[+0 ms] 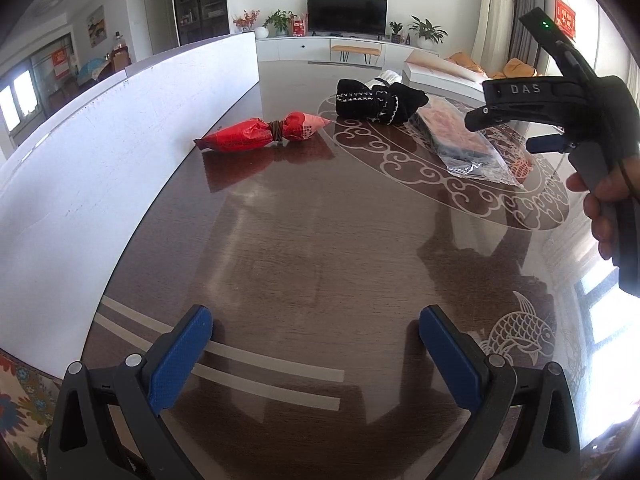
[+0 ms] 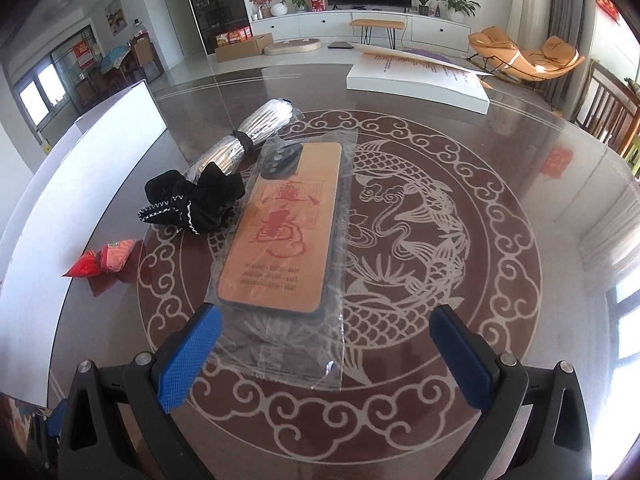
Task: Organize objects
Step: 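Grasp the bagged orange phone case with the right tool, then lift the phone case with the right tool while the left tool moves over the red pouch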
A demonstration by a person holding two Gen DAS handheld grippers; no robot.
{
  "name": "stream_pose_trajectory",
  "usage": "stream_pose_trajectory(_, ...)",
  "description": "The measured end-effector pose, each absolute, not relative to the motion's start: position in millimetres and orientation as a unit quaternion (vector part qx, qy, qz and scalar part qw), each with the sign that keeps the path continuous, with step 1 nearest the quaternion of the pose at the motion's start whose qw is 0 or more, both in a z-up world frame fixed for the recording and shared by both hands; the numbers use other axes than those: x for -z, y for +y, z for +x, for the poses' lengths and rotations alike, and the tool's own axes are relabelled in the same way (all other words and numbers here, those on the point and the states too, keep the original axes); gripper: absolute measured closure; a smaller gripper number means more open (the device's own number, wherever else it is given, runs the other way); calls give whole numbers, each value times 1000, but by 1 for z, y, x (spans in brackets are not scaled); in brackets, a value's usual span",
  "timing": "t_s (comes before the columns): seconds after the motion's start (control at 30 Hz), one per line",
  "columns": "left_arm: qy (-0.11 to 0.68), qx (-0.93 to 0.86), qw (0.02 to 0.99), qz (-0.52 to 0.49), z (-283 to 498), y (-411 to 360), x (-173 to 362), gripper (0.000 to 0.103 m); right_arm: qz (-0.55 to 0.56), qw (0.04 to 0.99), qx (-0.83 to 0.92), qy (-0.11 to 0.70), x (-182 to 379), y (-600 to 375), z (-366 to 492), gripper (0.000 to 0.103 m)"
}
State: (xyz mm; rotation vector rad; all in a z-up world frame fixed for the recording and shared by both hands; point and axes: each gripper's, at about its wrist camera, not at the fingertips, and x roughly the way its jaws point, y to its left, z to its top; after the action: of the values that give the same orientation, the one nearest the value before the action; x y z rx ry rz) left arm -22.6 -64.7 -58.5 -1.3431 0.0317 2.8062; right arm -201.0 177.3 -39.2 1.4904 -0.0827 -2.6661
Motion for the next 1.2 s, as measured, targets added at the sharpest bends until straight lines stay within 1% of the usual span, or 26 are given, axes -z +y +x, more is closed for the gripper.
stream_pose_trajectory(0.13,10,-902,15,-432,-22,-64,59,0,487,36,872,-28,47,159,-244,0)
stream_pose_trajectory(0.27,10,-902,15,-432,-22,-64,59,0,516,30,856,-6,63,142,-267,0)
stream_pose_trajectory(0.47,9,-902,13,-431,-22,-64,58,0,511,8,859,7,72,142,-263,0)
stream_pose_trajectory(0.63,8,-903,11,-430,-21,-64,59,0,496,30,867,21,72,145,-255,0)
stream_pose_trajectory(0.67,8,-903,11,-430,-21,-64,59,0,492,32,870,22,71,147,-253,3)
stream_pose_trajectory(0.73,8,-903,11,-430,-22,-65,59,0,480,27,876,20,69,152,-248,12)
stream_pose_trajectory(0.77,8,-903,11,-430,-23,-65,59,0,476,26,879,18,68,155,-246,18)
stream_pose_trajectory(0.8,8,-903,11,-430,-23,-65,59,0,473,25,881,19,68,157,-243,21)
stream_pose_trajectory(1.03,8,-903,11,-430,-23,-65,59,0,462,18,887,15,67,188,-215,22)
stream_pose_trajectory(1.2,8,-903,10,-430,-22,-65,59,0,455,8,890,12,67,220,-178,21)
